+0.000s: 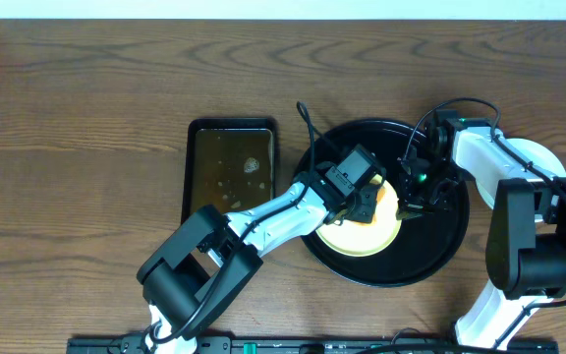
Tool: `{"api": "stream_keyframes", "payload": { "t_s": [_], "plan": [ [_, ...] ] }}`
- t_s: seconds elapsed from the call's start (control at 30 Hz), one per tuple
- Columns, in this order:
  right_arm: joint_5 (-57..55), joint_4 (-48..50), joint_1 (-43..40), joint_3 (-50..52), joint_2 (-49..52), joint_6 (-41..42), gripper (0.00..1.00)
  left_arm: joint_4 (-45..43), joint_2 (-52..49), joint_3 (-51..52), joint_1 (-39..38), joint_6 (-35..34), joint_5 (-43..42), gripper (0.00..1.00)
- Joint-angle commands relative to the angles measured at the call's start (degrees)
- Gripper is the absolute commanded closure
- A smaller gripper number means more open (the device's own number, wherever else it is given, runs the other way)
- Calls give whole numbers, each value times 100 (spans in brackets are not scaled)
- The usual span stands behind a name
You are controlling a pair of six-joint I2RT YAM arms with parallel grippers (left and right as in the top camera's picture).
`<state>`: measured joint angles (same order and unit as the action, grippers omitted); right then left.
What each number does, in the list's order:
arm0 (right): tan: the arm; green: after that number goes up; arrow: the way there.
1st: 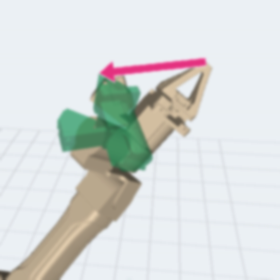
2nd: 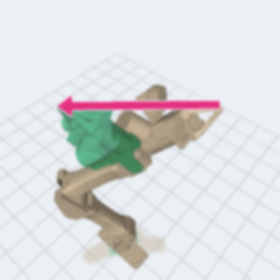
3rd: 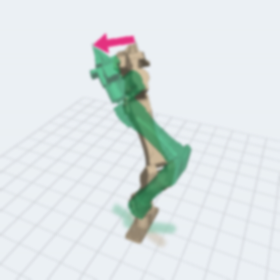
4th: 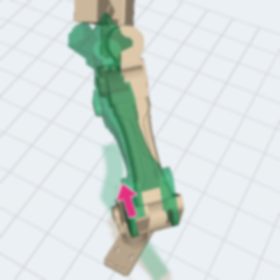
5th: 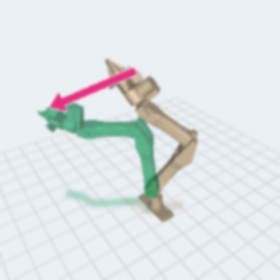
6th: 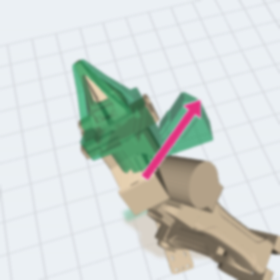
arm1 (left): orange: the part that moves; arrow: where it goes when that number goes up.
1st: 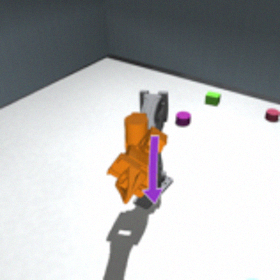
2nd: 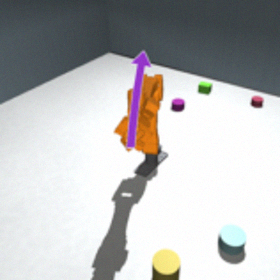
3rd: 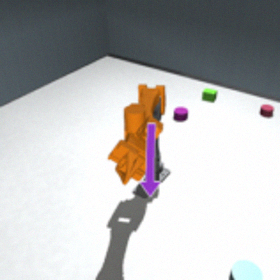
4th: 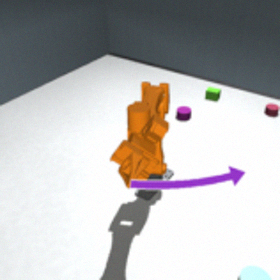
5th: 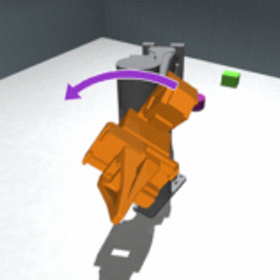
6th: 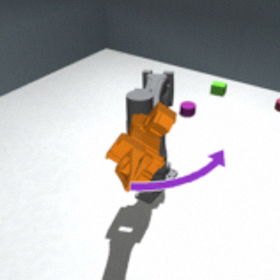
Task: Clean dirty plates on tray and stack at the side
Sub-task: 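Lift sponge with left gripper and scrub the yellow plate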
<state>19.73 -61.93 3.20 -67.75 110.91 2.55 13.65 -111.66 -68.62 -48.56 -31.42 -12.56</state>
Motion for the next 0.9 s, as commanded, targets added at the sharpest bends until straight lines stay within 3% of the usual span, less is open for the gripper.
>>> {"api": "stream_keyframes", "payload": {
  "t_s": [0.0, 0.1, 0.23, 0.6, 0.87],
  "plan": [
    [0, -22, 33, 17, -153, 39, 99, 356, -107, -22, -9, 278, 715, 92],
    [0, -20, 33, 17, -153, 39, 99, 807, -94, -26, 79, 485, 1193, 92],
    [0, -20, 33, 17, -153, 39, 99, 1189, -26, -26, 278, 612, 1215, 92],
    [-2, -22, 33, 17, -153, 39, 99, 1528, 188, -31, 748, 765, 1519, 92],
    [-168, 155, 31, 17, -153, 129, 99, 1980, 1478, -101, 774, 896, 1521, 92]
  ]
}}
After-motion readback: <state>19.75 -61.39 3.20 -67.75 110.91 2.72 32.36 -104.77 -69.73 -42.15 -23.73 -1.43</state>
